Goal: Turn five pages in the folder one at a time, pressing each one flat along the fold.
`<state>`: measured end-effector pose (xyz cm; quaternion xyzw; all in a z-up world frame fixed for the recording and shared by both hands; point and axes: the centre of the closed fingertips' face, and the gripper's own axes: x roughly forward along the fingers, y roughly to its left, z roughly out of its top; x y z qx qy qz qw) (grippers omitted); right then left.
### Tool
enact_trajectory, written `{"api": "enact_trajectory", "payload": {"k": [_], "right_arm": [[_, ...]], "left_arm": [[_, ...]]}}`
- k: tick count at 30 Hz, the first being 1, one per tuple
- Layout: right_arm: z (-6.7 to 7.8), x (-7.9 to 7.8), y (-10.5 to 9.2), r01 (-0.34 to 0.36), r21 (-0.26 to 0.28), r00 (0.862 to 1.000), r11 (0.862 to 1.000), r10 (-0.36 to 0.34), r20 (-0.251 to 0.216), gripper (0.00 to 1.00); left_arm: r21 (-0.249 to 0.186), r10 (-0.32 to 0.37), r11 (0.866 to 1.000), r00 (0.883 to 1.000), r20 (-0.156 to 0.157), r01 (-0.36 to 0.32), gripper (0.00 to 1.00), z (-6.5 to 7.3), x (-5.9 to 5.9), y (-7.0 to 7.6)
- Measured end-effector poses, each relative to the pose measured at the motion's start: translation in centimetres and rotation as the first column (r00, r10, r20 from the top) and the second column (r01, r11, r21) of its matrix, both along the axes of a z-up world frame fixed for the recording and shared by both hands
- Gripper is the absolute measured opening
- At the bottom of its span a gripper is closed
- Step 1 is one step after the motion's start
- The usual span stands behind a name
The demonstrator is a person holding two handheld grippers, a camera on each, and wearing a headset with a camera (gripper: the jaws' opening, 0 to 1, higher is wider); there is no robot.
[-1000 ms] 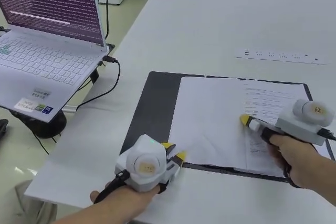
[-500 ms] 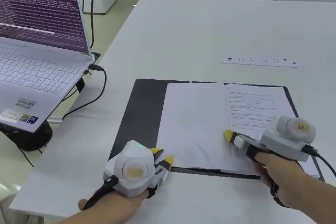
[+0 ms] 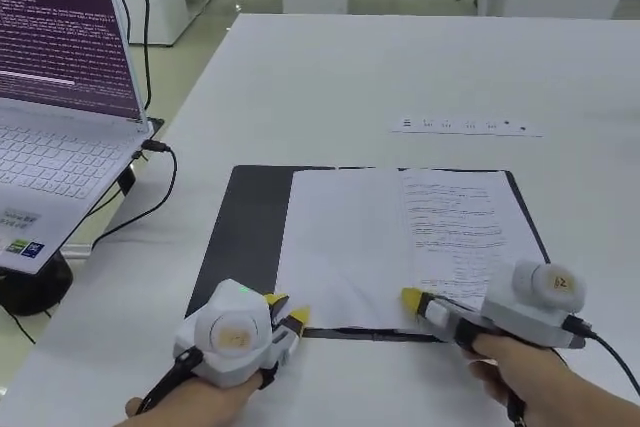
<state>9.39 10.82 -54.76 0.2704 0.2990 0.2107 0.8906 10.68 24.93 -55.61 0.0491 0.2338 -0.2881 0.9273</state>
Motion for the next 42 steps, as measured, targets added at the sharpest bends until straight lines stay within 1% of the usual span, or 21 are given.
{"api": "enact_trajectory", "payload": {"k": [14, 17, 18, 20, 21, 27, 29, 30, 31, 32, 33, 34, 35, 36, 37, 38, 39, 40, 41, 42], "right_arm": [[-0.1, -3.0, 0.1, -0.015, 0.043, 0.998, 0.999, 0.017, -0.063, 0.00], [0.0, -3.8, 0.4, -0.022, 0.074, 0.995, 0.997, 0.029, -0.100, 0.00], [0.0, -3.9, 0.4, -0.027, 0.071, 0.994, 0.997, 0.035, -0.102, 0.00], [0.2, -4.5, 0.4, -0.040, 0.068, 0.993, 0.997, 0.047, -0.109, 0.00], [0.3, -4.7, 0.5, -0.043, 0.079, 0.992, 0.996, 0.052, -0.118, 0.00], [1.5, -5.4, 0.8, -0.049, 0.096, 0.991, 0.994, 0.060, -0.117, 0.00], [1.9, -5.6, 0.8, -0.043, 0.099, 0.991, 0.994, 0.055, -0.119, 0.00], [1.9, -5.8, 0.7, -0.031, 0.102, 0.989, 0.994, 0.045, -0.143, 0.00], [2.1, -5.8, 0.5, -0.022, 0.112, 0.989, 0.994, 0.037, -0.142, 0.00], [2.4, -5.7, 0.1, 0.014, 0.124, 0.990, 0.992, 0.003, -0.138, 0.00], [2.1, -6.0, -0.3, 0.043, 0.115, 0.985, 0.992, -0.023, -0.171, 0.00], [2.4, -6.0, -0.9, 0.065, 0.113, 0.986, 0.991, -0.047, -0.159, 0.00], [2.8, -5.9, -1.3, 0.088, 0.112, 0.987, 0.990, -0.071, -0.148, 0.00], [2.9, -6.0, -2.2, 0.133, 0.099, 0.980, 0.986, -0.116, -0.161, 0.00], [3.0, -6.0, -2.7, 0.151, 0.096, 0.977, 0.984, -0.134, -0.163, 0.00], [3.4, -6.1, -3.1, 0.154, 0.093, 0.979, 0.984, -0.139, -0.150, 0.00], [4.2, -5.9, -3.7, 0.175, 0.086, 0.979, 0.981, -0.164, -0.121, 0.00], [4.6, -5.9, -4.2, 0.186, 0.081, 0.978, 0.979, -0.177, -0.113, 0.00], [5.1, -5.9, -4.8, 0.195, 0.068, 0.977, 0.978, -0.188, -0.097, 0.00], [5.7, -5.8, -5.3, 0.202, 0.063, 0.977, 0.977, -0.196, -0.082, 0.00]], "left_arm": [[-0.002, 0.000, 1.000, 1.000, 0.003, 0.000, 0.16, 0.0, 0.0, 0.0], [0.000, -0.001, 1.000, 1.000, 0.002, 0.001, 0.16, 0.0, 0.0, 0.0], [0.000, -0.001, 1.000, 1.000, 0.002, 0.001, 0.16, 0.0, 0.0, 0.0], [0.002, -0.002, 1.000, 1.000, 0.002, 0.002, 0.16, 0.0, 0.0, 0.0], [0.002, -0.003, 1.000, 1.000, 0.002, 0.003, 0.16, 0.0, 0.0, 0.0], [0.008, -0.008, 1.000, 1.000, 0.005, 0.008, 0.16, 0.0, -0.1, 0.0], [0.009, -0.008, 1.000, 1.000, 0.004, 0.008, 0.16, 0.0, -0.1, 0.0], [0.007, -0.005, 1.000, 1.000, 0.000, 0.005, 0.16, 0.0, -0.1, 0.0], [0.004, 0.000, 1.000, 1.000, -0.007, 0.000, 0.16, 0.0, 0.0, 0.0], [0.003, 0.000, 1.000, 1.000, -0.010, 0.000, 0.16, 0.0, 0.0, 0.0], [0.007, -0.002, 1.000, 1.000, -0.013, 0.002, 0.16, 0.0, 0.0, 0.0], [0.013, -0.005, 1.000, 1.000, -0.016, 0.005, 0.16, 0.0, 0.0, 0.0], [0.012, -0.002, 1.000, 1.000, -0.029, 0.002, 0.16, 0.0, 0.1, 0.0], [0.001, 0.004, 1.000, 0.998, -0.056, -0.004, 0.17, 0.1, 0.2, -0.1], [-0.017, 0.007, 1.000, 0.996, -0.085, -0.009, 0.17, 0.1, 0.1, -0.2], [-0.032, 0.003, 0.999, 0.994, -0.113, -0.007, 0.20, 0.3, 0.0, -0.4], [-0.035, -0.008, 0.999, 0.989, -0.148, 0.003, 0.22, 0.3, -0.3, -0.7], [-0.022, -0.009, 1.000, 0.984, -0.177, 0.005, 0.25, 0.3, -0.6, -0.7], [-0.033, -0.003, 0.999, 0.982, -0.189, -0.003, 0.30, 0.8, -0.4, -1.0], [-0.044, -0.006, 0.999, 0.983, -0.185, -0.002, 0.33, 1.4, -0.5, -1.3]]}}
